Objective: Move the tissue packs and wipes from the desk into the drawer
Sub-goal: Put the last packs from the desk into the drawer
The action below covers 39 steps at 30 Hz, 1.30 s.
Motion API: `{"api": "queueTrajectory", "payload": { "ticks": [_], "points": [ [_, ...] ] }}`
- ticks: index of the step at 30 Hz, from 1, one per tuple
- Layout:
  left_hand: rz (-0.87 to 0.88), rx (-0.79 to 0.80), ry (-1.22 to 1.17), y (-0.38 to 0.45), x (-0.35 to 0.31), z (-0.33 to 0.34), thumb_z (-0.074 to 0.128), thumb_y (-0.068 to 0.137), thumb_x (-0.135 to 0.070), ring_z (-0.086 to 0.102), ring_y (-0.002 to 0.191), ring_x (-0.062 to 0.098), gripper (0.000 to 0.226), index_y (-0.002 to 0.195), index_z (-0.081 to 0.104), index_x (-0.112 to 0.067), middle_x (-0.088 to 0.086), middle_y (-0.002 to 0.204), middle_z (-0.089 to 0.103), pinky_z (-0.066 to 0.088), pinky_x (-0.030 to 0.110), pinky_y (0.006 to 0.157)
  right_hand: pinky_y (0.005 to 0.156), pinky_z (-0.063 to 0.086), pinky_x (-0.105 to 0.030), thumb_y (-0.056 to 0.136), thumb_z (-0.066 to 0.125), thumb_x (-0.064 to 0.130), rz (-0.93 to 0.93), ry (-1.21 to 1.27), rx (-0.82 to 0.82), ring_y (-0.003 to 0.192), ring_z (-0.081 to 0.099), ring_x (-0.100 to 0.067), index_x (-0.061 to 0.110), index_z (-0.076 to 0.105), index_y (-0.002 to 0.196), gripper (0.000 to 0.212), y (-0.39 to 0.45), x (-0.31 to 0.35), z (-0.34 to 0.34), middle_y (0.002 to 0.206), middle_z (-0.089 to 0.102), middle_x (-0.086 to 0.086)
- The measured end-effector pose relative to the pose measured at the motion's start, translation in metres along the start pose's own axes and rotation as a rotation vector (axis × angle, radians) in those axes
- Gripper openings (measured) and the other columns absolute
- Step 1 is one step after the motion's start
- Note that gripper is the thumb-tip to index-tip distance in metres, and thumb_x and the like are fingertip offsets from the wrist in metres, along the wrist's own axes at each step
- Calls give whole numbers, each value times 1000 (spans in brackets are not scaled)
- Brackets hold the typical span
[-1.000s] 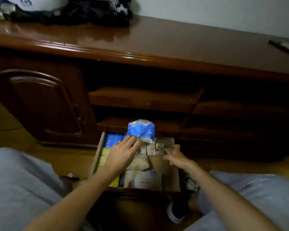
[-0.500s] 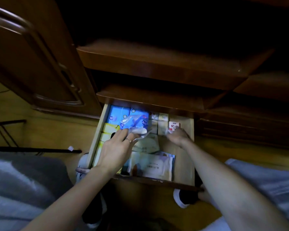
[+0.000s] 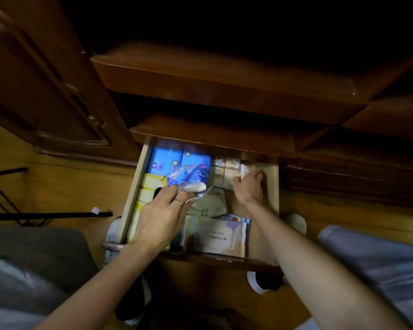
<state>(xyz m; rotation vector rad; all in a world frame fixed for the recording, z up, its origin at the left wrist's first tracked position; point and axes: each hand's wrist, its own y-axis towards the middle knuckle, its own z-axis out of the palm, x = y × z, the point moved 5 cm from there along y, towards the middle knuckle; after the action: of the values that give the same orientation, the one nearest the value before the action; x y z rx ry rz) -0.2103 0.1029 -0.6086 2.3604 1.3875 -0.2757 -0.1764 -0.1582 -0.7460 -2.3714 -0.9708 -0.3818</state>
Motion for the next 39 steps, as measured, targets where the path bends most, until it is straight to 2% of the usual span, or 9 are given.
{"api": "queueTrajectory", "payload": {
  "ticks": [4, 12, 16, 25, 29, 32, 34, 36, 39],
  "points": [
    [11, 5, 7, -2, 2, -1, 48, 102, -41, 65, 92, 27, 32, 109, 72, -21, 3, 93, 62, 53, 40, 49, 109, 37, -45, 101, 55, 27, -7, -58, -65, 136, 40, -40, 0, 39, 143, 52, 24, 4, -2, 150, 39, -23],
    [41, -1, 52, -2, 3, -4, 43, 105, -38, 64, 87, 25, 35, 108, 73, -20, 3, 91, 60, 50, 36, 55, 110, 32, -41, 107, 38, 31, 1, -269, -57, 135, 41, -41, -1, 61, 131, 46, 77, 4, 15, 145, 49, -27],
    [38, 29, 39, 2, 2, -3, 39, 106, -40, 64, 89, 26, 39, 112, 73, -21, 4, 93, 61, 51, 37, 55, 114, 28, -43, 104, 37, 50, 12, -252, 27, 140, 37, -38, 7, 54, 142, 60, 83, 2, 25, 153, 43, -22],
    [42, 24, -15, 0, 0, 2, 49, 103, -39, 65, 91, 24, 30, 116, 71, -25, 1, 92, 58, 53, 39, 52, 126, 11, -42, 100, 36, 42, -127, -298, 51, 157, 4, -26, 15, 7, 162, 73, 40, -21, 33, 171, 3, -7],
    [58, 6, -11, -3, 0, 0, 46, 103, -41, 65, 91, 25, 33, 113, 72, -23, 2, 91, 59, 53, 40, 50, 124, 17, -42, 97, 49, 44, -180, -296, 5, 154, 14, -29, 13, 21, 160, 75, 28, -16, 14, 168, 16, -10],
    [71, 11, -18, -4, 0, 2, 51, 101, -37, 65, 91, 28, 30, 112, 74, -22, 4, 90, 60, 54, 41, 53, 109, 40, -40, 94, 56, 39, -274, -282, -145, 129, 47, -29, 22, 57, 133, 43, 1, -10, -7, 141, 54, -8],
    [105, -4, -7, -5, -2, 5, 62, 97, -31, 64, 88, 27, 21, 111, 75, -23, 4, 89, 60, 54, 40, 54, 90, 53, -36, 95, 57, 44, -136, 56, 46, 101, 65, -23, 28, 68, 112, 26, -14, -6, -11, 113, 71, -3],
    [148, -25, 15, -5, -6, 8, 72, 92, -26, 64, 86, 25, 18, 109, 77, -25, 3, 89, 62, 53, 37, 51, 72, 59, -32, 93, 57, 61, 47, 500, 490, 86, 71, -23, 23, 68, 121, 48, -39, 6, -4, 99, 76, -3],
    [253, -14, 29, -6, -14, 17, 66, 92, -25, 65, 89, 23, 19, 105, 79, -25, 2, 94, 68, 52, 35, 50, 75, 61, -34, 88, 71, 56, 52, 812, 911, 102, 73, -28, 22, 62, 134, 58, -72, 26, -5, 116, 75, -9]
  ]
}}
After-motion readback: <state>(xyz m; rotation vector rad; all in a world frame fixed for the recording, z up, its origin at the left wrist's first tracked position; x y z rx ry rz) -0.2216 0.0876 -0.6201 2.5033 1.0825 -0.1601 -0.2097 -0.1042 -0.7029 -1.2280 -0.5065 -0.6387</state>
